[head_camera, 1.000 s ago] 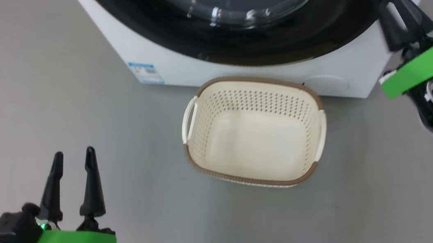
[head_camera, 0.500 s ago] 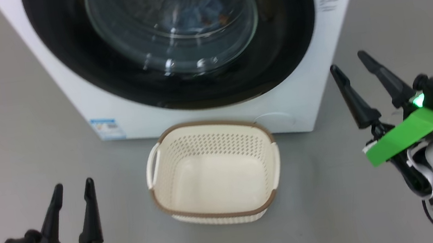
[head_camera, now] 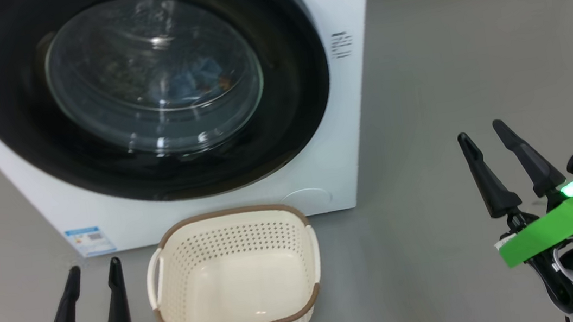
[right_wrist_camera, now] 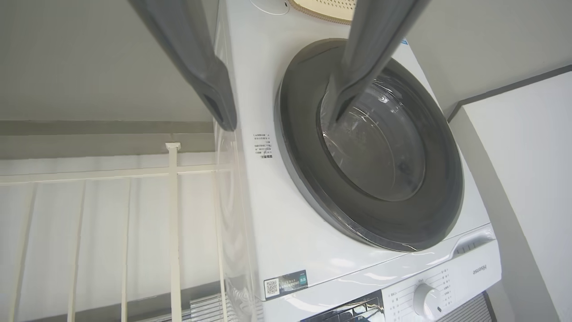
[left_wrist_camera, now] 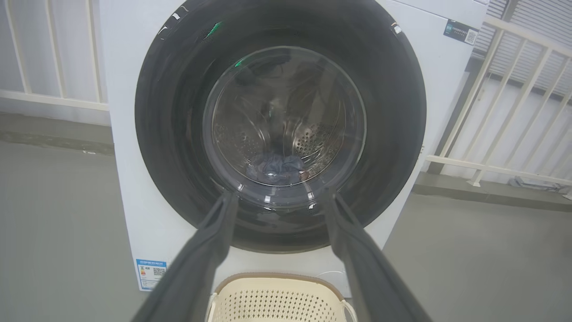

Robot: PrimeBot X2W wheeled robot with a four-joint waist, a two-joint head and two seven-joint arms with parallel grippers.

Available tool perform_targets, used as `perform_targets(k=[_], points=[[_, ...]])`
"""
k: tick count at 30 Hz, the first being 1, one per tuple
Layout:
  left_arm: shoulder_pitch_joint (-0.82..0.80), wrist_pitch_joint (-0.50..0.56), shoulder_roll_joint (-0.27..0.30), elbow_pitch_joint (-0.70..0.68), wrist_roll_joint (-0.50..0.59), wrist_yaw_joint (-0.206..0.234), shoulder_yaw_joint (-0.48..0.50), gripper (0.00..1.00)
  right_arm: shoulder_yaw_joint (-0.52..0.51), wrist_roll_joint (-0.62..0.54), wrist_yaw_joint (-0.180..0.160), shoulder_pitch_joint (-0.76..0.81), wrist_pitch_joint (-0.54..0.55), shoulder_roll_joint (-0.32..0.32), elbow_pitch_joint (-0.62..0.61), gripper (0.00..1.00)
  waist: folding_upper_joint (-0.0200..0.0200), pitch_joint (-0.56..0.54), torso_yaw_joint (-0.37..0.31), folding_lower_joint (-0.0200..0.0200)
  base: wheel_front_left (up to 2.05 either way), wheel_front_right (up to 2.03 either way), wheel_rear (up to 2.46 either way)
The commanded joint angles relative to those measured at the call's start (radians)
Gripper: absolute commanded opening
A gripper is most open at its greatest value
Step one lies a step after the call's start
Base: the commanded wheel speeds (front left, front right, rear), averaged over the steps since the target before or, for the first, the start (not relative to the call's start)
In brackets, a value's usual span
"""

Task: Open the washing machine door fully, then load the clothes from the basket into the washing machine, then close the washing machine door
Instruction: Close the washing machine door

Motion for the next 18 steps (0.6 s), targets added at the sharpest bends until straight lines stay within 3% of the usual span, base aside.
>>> perform_targets(k=[1,18], points=[[-0.014,-0.006,0.016,-0.035,0.007,0.008,0.042,1.00,-0.001,0.005,-0.002,0.017,-0.008,-0.004,-0.034,1.00,0.0000,-0.023,-0.041,0.0001,0.00,0.00,0.00],[-0.005,-0.005,-0.004,-0.026,-0.049,0.000,0.035,1.00,-0.070,-0.056,-0.002,0.116,-0.008,0.032,-0.045,1.00,0.0000,-0.035,-0.072,0.0001,0.00,0.00,0.00]])
